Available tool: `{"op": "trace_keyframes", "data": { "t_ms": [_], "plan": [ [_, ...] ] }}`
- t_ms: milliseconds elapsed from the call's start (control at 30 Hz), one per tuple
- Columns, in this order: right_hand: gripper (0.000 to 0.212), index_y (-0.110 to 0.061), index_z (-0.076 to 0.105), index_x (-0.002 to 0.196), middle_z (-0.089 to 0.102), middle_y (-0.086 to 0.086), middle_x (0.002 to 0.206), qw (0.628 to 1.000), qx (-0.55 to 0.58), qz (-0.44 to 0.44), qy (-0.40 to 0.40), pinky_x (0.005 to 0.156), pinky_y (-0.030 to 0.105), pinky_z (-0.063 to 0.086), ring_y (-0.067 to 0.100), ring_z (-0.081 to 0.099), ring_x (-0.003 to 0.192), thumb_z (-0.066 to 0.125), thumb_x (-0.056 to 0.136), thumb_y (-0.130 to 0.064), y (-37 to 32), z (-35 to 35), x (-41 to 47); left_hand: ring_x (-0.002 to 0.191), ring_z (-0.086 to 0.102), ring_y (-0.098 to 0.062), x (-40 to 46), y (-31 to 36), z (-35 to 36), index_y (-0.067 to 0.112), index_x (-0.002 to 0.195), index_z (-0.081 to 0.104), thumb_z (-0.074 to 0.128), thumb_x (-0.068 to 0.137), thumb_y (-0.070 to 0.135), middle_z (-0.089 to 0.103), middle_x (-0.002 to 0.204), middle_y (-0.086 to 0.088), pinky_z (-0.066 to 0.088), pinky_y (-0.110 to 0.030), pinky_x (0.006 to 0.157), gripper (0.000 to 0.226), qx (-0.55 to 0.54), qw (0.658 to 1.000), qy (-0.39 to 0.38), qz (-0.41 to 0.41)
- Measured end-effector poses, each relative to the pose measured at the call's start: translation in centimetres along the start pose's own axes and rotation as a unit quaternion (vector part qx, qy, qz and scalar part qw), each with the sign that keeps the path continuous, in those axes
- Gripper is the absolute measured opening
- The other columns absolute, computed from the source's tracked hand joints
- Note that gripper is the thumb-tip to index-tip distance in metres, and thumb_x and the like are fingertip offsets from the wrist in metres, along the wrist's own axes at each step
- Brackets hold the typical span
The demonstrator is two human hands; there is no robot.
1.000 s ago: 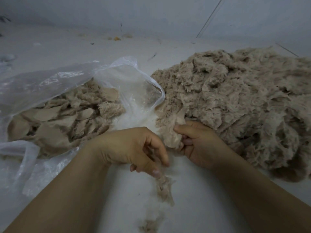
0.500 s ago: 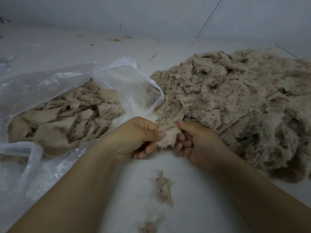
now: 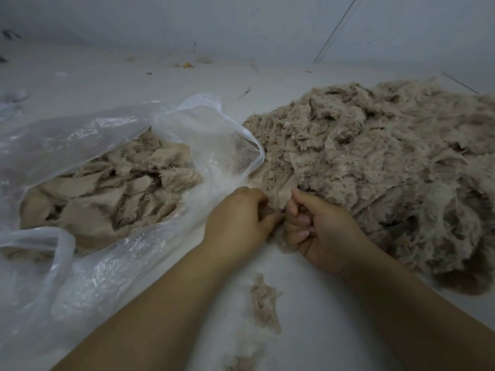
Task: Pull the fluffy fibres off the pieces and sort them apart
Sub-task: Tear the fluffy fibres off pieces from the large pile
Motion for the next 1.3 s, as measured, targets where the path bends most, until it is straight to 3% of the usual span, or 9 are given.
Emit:
{"op": "trace_keyframes", "data": {
  "t_ms": [167,267,400,567,733,867,1000,1167,1300],
  "plan": [
    [0.040,-0.007,0.052,0.072,0.031,-0.004,0.049,0.999,0.019,0.010,0.024,0.032,0.014,0.028,0.003,0.025,0.033,0.040,0.102,-0.030,0.1,-0.1,0.0,0.041,0.054,-0.004,-0.2,-0.5,0.1,0.019,0.055,0.059,0.073,0.080,0.015,0.060,0.046,0.007,0.045,-0.020,0.049,0.029,-0.123,0.982,-0.146,-0.007],
    [0.039,-0.011,0.047,0.069,0.031,-0.005,0.050,0.998,0.041,0.011,0.040,0.031,0.014,0.028,0.003,0.024,0.032,0.042,0.102,-0.031,0.1,-0.3,0.0,0.039,0.046,-0.005,-1.2,-0.2,-0.1,0.016,0.051,0.059,0.073,0.078,0.007,0.053,0.043,0.006,0.040,-0.017,0.045,0.032,-0.163,0.956,-0.244,-0.002],
    [0.036,-0.012,0.048,0.073,0.031,-0.005,0.049,0.999,0.034,0.005,0.037,0.031,0.014,0.028,0.003,0.024,0.032,0.040,0.102,-0.032,0.2,-0.3,0.2,0.036,0.040,-0.011,-1.0,-0.8,-0.9,0.013,0.048,0.054,0.066,0.072,-0.003,0.045,0.042,-0.003,0.036,-0.019,0.041,0.032,-0.279,0.942,-0.170,-0.074],
    [0.022,-0.009,0.058,0.081,0.032,-0.006,0.048,1.000,-0.003,-0.007,0.026,0.032,0.013,0.027,0.001,0.026,0.033,0.050,0.097,-0.022,0.1,-0.2,0.3,0.036,0.032,-0.009,-0.6,-0.5,-2.0,0.008,0.050,0.051,0.057,0.059,-0.001,0.037,0.046,-0.003,0.030,-0.015,0.039,0.014,-0.484,0.865,-0.117,-0.061],
    [0.019,-0.016,0.057,0.060,0.031,-0.007,0.049,0.998,-0.055,-0.015,-0.029,0.036,0.012,0.025,0.001,0.025,0.036,0.066,0.074,-0.026,-0.2,0.5,-0.1,0.044,0.037,-0.012,-1.4,0.8,-0.9,0.017,0.047,0.052,0.056,0.060,0.001,0.040,0.048,-0.005,0.037,-0.019,0.046,0.021,-0.445,0.876,-0.189,-0.009],
    [0.023,0.001,0.053,0.087,0.039,-0.005,0.048,0.995,-0.087,-0.030,-0.039,0.037,0.012,0.028,0.000,0.030,0.038,0.062,0.077,-0.018,-0.1,0.4,0.1,0.045,0.043,-0.018,-1.5,0.6,0.0,0.014,0.053,0.052,0.065,0.056,0.013,0.044,0.057,-0.009,0.041,-0.024,0.047,0.013,-0.459,0.860,-0.221,-0.027],
    [0.037,0.005,0.053,0.107,0.052,0.011,0.069,0.993,-0.102,-0.030,-0.048,0.039,0.011,0.032,0.003,0.041,0.047,0.062,0.079,-0.016,0.1,0.5,0.2,0.045,0.052,-0.022,-1.2,-0.7,0.8,0.011,0.082,0.060,0.086,0.068,0.020,0.062,0.068,-0.014,0.044,-0.024,0.040,0.032,-0.504,0.836,-0.186,-0.110],
    [0.031,0.004,0.056,0.095,0.056,0.010,0.069,0.994,-0.097,-0.028,-0.039,0.039,0.012,0.035,0.004,0.045,0.047,0.067,0.073,-0.015,0.1,0.2,0.1,0.046,0.053,-0.023,-1.4,-1.0,0.8,0.007,0.077,0.067,0.083,0.058,0.029,0.062,0.064,-0.018,0.043,-0.022,0.042,0.033,-0.474,0.852,-0.176,-0.136],
    [0.035,0.000,0.051,0.074,0.053,0.004,0.054,0.989,-0.137,-0.031,-0.036,0.039,0.013,0.034,0.006,0.039,0.044,0.074,0.062,-0.025,0.0,0.3,-0.1,0.033,0.044,-0.018,-1.4,-1.1,0.2,0.009,0.066,0.063,0.081,0.060,0.018,0.056,0.056,-0.015,0.036,-0.017,0.034,0.021,-0.521,0.821,-0.182,-0.143]
  ]
}}
Point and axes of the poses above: each hand's wrist, its own x-axis towards the middle knuckle, its own z-axis out of the palm, y = z × x, the point moved 8 cm from there along x, towards the middle knuckle
